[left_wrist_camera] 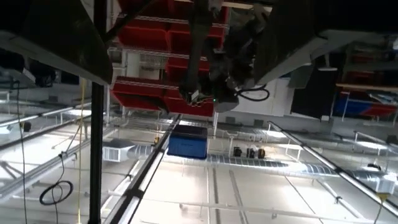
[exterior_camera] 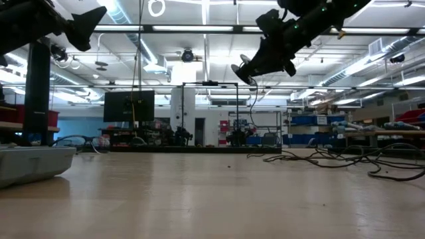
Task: Coil cords
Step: Coil the black wire on the black spool
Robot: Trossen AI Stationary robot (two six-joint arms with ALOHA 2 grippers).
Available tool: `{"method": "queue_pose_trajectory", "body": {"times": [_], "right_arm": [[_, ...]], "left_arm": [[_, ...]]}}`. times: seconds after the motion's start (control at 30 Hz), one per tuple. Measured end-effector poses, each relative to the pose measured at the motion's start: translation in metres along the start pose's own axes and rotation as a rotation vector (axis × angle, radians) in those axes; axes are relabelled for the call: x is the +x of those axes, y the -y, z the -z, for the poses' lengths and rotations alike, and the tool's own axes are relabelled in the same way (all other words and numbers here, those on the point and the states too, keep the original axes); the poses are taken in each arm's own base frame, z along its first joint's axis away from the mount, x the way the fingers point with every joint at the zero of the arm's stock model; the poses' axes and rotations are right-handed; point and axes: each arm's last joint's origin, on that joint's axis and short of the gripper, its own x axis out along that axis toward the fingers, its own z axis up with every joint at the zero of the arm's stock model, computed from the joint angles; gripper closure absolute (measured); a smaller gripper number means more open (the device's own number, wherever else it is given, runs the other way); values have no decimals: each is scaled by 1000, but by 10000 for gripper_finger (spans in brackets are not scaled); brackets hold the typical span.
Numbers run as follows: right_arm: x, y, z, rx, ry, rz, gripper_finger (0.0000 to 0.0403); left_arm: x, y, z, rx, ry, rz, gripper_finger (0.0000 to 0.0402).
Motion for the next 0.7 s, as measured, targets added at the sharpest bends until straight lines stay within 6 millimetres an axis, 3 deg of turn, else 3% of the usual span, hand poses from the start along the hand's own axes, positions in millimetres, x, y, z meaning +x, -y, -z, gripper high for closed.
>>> {"method": "queue_pose_trajectory", "body": {"times": [0.37, 0.7], "right_arm": [[31, -2, 11, 3, -42, -59, 300], [35, -12, 9, 4, 8, -115, 299]], "left_arm": [[0, 0, 0, -21, 1, -13, 6], [0, 0, -1, -139, 10, -12, 6]]}}
